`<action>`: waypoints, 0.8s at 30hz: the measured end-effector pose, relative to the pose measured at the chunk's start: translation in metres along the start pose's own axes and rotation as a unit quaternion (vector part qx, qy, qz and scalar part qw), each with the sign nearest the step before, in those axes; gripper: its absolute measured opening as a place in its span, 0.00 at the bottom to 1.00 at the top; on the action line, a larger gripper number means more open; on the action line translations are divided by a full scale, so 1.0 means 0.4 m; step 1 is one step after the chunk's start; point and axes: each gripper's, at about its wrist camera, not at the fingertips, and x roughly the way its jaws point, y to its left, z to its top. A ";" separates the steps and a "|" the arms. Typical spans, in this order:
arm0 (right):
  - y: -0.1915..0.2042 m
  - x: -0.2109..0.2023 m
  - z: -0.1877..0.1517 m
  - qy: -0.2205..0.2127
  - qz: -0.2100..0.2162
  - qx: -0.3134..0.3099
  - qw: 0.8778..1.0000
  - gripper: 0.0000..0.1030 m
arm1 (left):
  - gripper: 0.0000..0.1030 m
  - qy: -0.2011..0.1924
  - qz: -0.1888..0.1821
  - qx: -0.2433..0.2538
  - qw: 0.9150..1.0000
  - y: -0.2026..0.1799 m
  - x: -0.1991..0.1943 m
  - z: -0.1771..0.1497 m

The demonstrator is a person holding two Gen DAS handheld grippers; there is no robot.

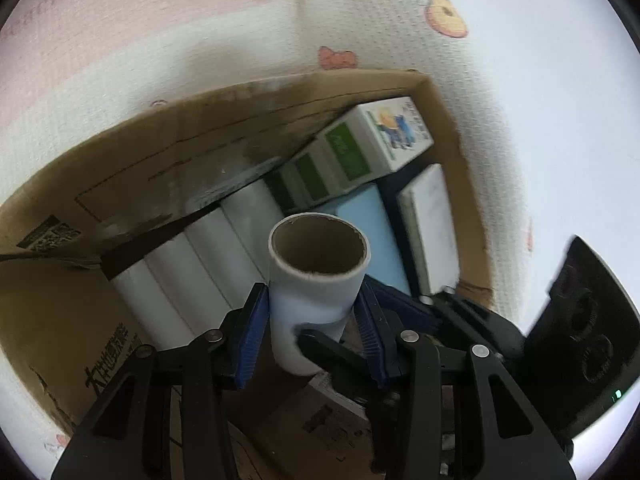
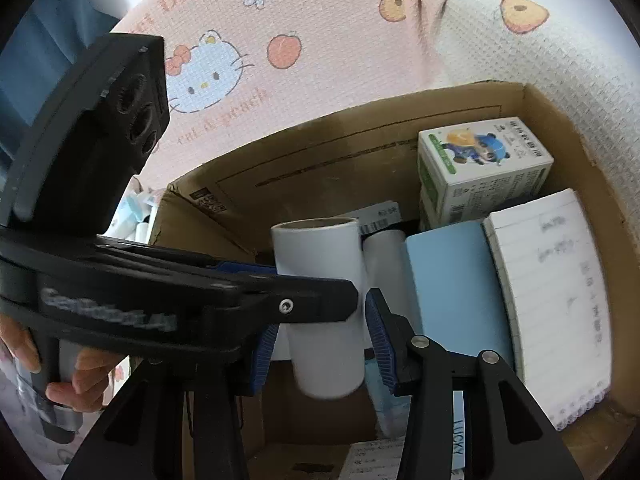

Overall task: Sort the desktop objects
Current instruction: 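Carry the held tube with the left gripper into the cardboard box, then lower the tube beside the other tubes and open the left gripper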

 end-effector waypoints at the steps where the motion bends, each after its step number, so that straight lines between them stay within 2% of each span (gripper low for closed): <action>1: -0.004 -0.002 0.003 0.003 -0.012 -0.007 1.000 0.40 | 0.46 0.001 0.001 -0.008 1.000 0.005 0.006 0.004; 6: -0.022 -0.007 0.006 0.022 -0.055 -0.004 0.998 0.40 | 0.46 0.007 -0.012 -0.043 0.999 0.020 0.030 0.025; 12: -0.032 -0.046 0.016 0.024 -0.096 -0.008 0.995 0.40 | 0.46 0.012 0.025 -0.069 0.997 0.026 0.073 0.041; 15: -0.019 -0.071 0.023 0.014 -0.121 -0.031 0.992 0.40 | 0.46 0.014 0.027 -0.112 0.993 0.046 0.093 0.047; 18: -0.007 -0.078 0.026 0.016 -0.162 -0.054 0.985 0.41 | 0.46 0.002 0.059 -0.122 0.991 0.051 0.099 0.051; 24: 0.018 -0.069 0.025 0.021 -0.204 -0.089 0.975 0.41 | 0.47 -0.008 0.068 -0.160 0.985 0.054 0.102 0.061</action>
